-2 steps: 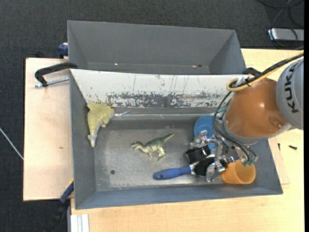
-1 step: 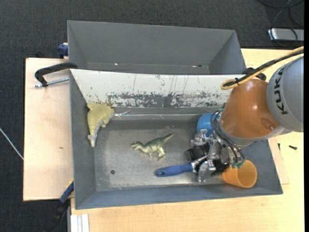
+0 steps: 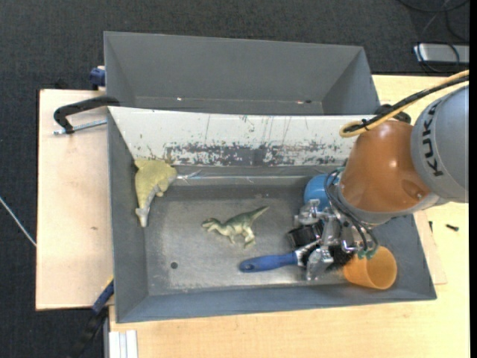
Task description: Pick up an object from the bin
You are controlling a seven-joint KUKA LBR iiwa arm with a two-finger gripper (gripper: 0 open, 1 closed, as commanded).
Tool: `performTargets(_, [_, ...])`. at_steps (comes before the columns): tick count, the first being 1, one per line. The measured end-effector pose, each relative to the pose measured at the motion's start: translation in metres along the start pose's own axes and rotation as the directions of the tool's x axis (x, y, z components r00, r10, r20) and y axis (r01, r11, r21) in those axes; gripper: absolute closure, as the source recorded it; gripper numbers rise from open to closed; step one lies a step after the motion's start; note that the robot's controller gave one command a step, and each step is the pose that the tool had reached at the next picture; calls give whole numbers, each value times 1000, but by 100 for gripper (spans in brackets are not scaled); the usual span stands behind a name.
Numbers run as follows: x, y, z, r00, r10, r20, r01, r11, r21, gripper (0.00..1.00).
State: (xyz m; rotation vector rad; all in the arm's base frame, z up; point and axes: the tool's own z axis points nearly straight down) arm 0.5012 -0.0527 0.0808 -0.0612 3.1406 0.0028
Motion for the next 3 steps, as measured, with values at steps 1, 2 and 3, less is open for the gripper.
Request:
performTargets(1, [-2, 2, -2, 1000, -1, 5, 1, 1000, -2, 100])
performTargets(2, [-4, 2, -65, 1000, -2, 10, 2, 1000, 2, 100])
performTargets(3, [-6, 2, -86, 1000, -1, 7, 1, 1000, 2, 100])
